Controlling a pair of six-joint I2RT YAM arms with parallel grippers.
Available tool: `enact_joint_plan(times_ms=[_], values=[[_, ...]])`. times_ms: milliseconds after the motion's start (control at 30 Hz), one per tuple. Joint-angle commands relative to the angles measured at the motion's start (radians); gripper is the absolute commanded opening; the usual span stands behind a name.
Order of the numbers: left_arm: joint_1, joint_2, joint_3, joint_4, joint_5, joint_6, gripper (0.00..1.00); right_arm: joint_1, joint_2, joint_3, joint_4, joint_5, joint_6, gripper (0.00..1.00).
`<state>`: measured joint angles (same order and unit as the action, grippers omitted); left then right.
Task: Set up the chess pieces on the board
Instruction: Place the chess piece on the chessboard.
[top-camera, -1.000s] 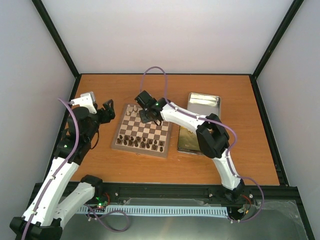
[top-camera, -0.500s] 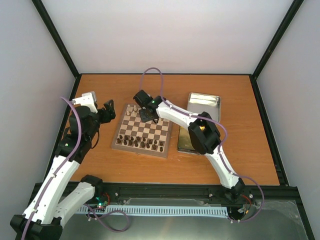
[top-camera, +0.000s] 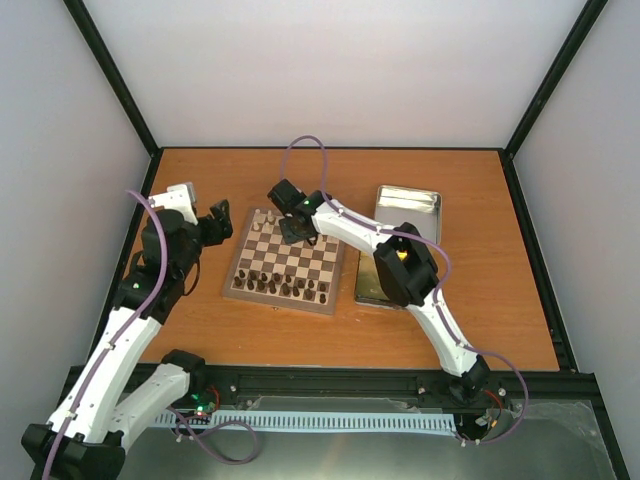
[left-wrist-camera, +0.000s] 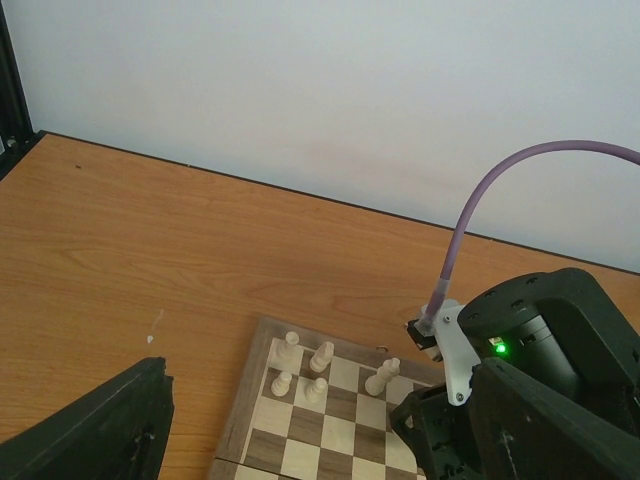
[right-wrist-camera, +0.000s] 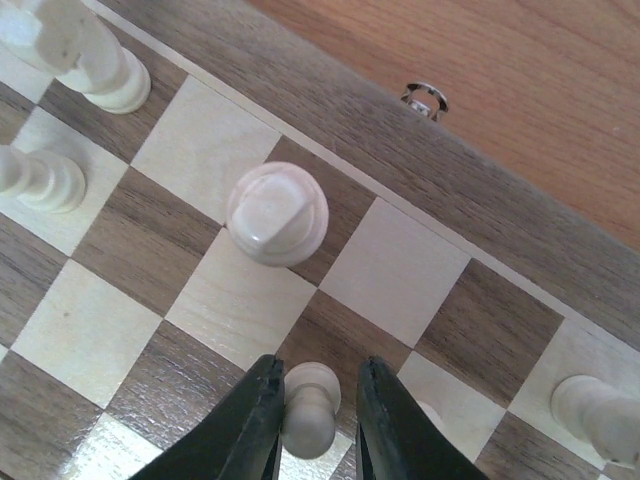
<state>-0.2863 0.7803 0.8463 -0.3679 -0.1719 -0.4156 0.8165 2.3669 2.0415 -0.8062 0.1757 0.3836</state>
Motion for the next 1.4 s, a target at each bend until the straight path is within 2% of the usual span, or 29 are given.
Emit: enact_joint_plan(times_ms=[0,333,500,733,833,900,1133,1367], values=[[-0.001,0.008,0.013,0.001,-0.002,0.026,0.82,-0.007,0.023,0.024,-0.012,0.007,0.003,0.24],[-0.001,0.017,0.012,-0.007,0.005,0.026,0.82,-0.007,0.010,0.023,0.003,0.018,-0.008,0.20],[0.000,0.017,0.012,-0.010,0.005,0.026,0.82,-0.008,-0.040,0.018,0.011,-0.024,-0.013,0.33],[-0.001,0.026,0.011,-0.001,0.020,0.026,0.82,-0.013,-0.211,-0.082,0.078,-0.043,-0.008,0.39],[-0.001,0.034,0.012,0.005,0.036,0.026,0.82,-0.023,-0.332,-0.225,0.150,-0.045,-0.001,0.39],[-0.001,0.036,0.009,0.011,0.052,0.029,0.82,-0.036,-0.430,-0.386,0.209,-0.033,0.007,0.39],[-0.001,0.041,-0.010,0.075,0.154,0.043,0.83,-0.128,-0.789,-0.854,0.309,0.104,0.015,0.39],[-0.001,0.072,-0.028,0.156,0.233,0.003,0.83,-0.205,-0.961,-1.161,0.384,0.095,0.034,0.38]])
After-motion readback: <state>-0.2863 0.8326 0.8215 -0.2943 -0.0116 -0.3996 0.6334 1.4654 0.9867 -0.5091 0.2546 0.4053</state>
